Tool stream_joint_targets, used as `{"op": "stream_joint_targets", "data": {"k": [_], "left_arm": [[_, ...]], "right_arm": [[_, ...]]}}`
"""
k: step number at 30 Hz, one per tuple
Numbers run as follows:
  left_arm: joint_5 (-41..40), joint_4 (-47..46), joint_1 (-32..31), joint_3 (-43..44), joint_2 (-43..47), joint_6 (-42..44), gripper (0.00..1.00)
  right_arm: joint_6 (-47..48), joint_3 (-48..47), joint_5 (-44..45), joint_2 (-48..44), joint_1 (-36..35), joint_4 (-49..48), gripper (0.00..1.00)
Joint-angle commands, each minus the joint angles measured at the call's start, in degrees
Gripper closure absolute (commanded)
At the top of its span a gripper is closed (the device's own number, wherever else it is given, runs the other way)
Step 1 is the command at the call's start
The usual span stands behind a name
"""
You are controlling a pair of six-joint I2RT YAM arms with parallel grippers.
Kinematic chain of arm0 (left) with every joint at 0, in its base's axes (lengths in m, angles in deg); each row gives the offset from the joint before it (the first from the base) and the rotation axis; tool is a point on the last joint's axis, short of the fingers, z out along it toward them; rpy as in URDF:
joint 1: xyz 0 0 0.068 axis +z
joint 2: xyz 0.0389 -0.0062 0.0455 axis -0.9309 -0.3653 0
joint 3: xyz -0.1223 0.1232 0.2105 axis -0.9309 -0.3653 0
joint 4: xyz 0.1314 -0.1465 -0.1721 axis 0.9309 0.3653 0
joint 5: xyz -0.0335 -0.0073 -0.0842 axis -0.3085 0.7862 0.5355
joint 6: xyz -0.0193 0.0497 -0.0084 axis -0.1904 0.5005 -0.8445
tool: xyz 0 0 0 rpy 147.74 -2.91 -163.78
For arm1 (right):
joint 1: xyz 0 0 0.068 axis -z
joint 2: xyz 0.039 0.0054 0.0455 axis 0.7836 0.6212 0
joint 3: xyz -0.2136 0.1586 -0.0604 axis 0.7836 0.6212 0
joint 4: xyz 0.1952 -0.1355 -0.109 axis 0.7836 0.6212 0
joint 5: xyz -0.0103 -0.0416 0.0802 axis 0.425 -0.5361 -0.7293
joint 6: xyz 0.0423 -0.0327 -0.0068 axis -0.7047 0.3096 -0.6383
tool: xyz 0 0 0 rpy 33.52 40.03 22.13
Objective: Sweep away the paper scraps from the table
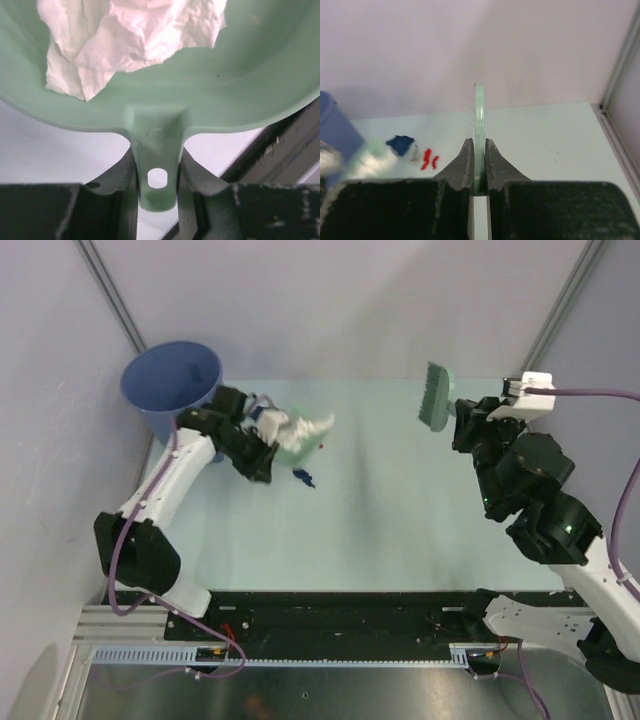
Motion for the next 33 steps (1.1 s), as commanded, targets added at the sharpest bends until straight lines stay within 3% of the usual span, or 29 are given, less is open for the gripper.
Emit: {"op": "stream_joint_targets", "data": {"k": [1, 4, 7, 8, 11, 17, 22, 27, 33], "left_arm": [[5.6, -1.1, 4.9, 16.8, 1.0, -10.5, 1.00], [2.3, -1.0, 8.4, 28.3, -1.1, -16.3, 1.00], [-11.8, -0.7, 10.0, 36.9, -2.7, -16.6, 1.00], [-20.2, -0.4, 10.2, 39.3, -3.1, -16.3, 1.00], [-30.8, 0.2, 11.3, 40.9, -2.9, -12.3, 1.00], [-59.1, 0.0, 13.5, 48.5, -4.1, -0.3, 1.00], [-87.7, -2.3, 14.4, 56.3, -10.8, 17.7, 1.00], [-95.3, -7.5, 14.4, 58.1, -16.6, 36.1, 1.00], [-98.1, -38.0, 14.2, 50.0, -16.9, 61.9, 1.00]], "right_arm": [[-5.9, 4.8, -4.8, 1.6, 6.1, 9.8, 1.00], [-7.5, 6.8, -7.1, 1.5, 7.9, 11.4, 1.00], [-8.2, 7.9, -9.9, 1.8, 8.1, 11.5, 1.00], [-8.2, 8.5, -11.2, 1.9, 8.1, 11.6, 1.00], [-8.2, 9.3, -12.1, 2.4, 8.1, 12.1, 1.00], [-7.9, 10.4, -13.2, 1.9, 8.1, 12.2, 1.00], [-8.0, 11.3, -14.9, 1.4, 8.1, 11.1, 1.00], [-8.3, 12.1, -16.3, 0.8, 8.0, 10.6, 1.00], [-9.0, 13.2, -18.4, 0.4, 7.5, 9.9, 1.00]]}}
